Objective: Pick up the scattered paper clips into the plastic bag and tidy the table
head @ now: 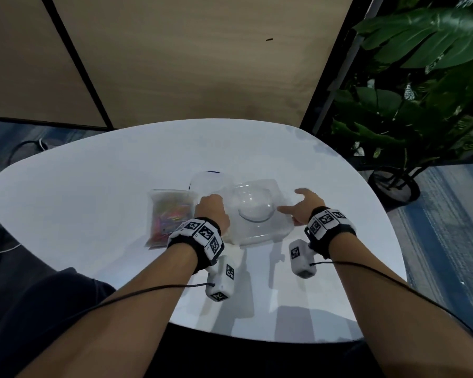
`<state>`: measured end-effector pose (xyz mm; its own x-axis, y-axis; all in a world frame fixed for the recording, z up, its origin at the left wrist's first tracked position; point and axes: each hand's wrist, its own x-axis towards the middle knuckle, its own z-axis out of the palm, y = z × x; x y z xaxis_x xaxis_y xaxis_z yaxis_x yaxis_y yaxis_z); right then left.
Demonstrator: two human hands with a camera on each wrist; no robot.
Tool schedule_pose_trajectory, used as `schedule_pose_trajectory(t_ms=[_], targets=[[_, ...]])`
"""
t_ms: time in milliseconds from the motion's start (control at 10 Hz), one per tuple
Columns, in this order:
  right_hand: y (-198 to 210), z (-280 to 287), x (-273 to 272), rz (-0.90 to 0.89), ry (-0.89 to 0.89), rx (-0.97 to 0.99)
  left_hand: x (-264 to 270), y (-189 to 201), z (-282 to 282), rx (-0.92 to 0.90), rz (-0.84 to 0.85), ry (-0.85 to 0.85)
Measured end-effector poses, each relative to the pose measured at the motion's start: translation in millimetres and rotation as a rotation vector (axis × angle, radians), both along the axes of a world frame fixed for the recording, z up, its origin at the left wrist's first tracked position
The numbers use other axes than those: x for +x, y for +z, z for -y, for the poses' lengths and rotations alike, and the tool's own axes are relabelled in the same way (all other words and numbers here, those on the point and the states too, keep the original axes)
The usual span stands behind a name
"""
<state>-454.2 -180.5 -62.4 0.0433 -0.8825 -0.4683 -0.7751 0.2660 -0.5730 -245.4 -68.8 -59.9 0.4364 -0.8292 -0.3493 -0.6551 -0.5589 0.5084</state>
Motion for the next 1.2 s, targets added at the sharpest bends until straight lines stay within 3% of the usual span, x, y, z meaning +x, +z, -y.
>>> schedule_pose_trajectory(t_ms=[100,200,300,500,800,1000,1100,1200], targets=[[7,-16,-5,0.102,-0.065,0.108,9,-2,-4,-0.035,-0.127,0.078],[16,-35,-8,0.061,-0.068,0.114,7,-4,-12,-0.043,-0.149,0.073],[11,-45,-8,-0.023,-0.077,0.051,-1,-8,-17,-0.106,-0.092,0.083],[-26,-32,-12,-0.02,-0.161,0.005,-11,12,-23,-0.123,-0.007,0.05],[27,-73,-14,-0.085,0.016,-0.133,-26,25,-24,-0.11,0.022,0.089],[40,-56,-2,-0.268,0.113,-0.114,-14,21,-7,-0.05,-0.044,0.086],[38,-41,12,-0.399,0.182,-0.079,4,8,11,-0.018,-0.043,0.003],[57,-12,31,-0.411,0.259,0.0,24,14,30,0.056,0.018,-0.057]])
